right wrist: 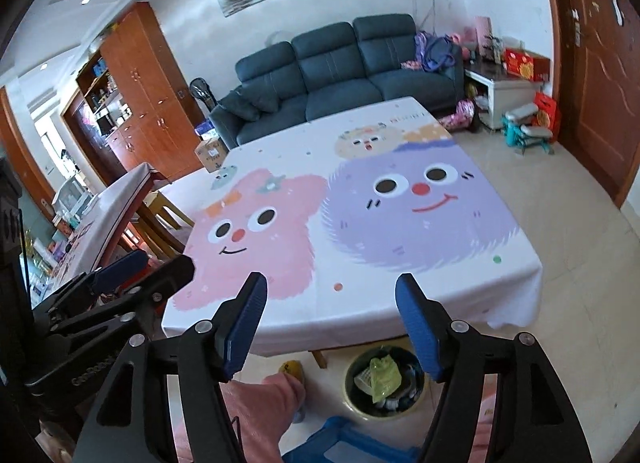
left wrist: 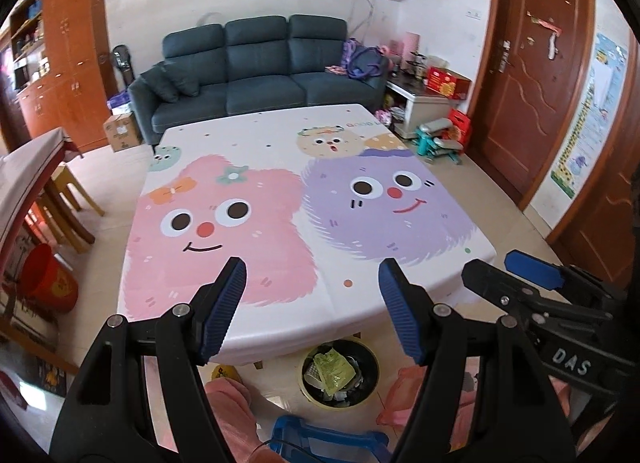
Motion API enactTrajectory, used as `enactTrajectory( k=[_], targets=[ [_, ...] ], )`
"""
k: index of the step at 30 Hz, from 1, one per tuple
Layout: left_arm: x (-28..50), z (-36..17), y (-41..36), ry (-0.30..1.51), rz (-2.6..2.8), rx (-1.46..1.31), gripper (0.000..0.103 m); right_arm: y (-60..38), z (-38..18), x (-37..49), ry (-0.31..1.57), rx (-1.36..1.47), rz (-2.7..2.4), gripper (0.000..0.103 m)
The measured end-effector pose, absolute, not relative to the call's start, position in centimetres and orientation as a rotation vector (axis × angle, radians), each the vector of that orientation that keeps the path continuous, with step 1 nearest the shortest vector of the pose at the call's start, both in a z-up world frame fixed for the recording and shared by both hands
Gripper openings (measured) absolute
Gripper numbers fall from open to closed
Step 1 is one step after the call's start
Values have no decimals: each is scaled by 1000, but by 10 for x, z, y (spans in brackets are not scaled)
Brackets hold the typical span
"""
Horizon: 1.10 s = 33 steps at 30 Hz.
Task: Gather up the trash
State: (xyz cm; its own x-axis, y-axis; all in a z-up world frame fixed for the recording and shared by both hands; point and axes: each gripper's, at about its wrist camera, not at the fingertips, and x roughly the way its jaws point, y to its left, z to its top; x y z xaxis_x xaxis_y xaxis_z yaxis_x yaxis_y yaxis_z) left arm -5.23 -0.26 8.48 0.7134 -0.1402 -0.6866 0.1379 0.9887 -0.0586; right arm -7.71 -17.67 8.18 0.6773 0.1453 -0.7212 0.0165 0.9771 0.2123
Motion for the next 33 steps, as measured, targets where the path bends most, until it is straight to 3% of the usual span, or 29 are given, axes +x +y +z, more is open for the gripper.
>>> enactTrajectory(
  k=[33],
  targets=[
    [-66, 100, 9, 732, -51, -73, 66, -155, 106, -84, 753, 103, 60, 69]
  ],
)
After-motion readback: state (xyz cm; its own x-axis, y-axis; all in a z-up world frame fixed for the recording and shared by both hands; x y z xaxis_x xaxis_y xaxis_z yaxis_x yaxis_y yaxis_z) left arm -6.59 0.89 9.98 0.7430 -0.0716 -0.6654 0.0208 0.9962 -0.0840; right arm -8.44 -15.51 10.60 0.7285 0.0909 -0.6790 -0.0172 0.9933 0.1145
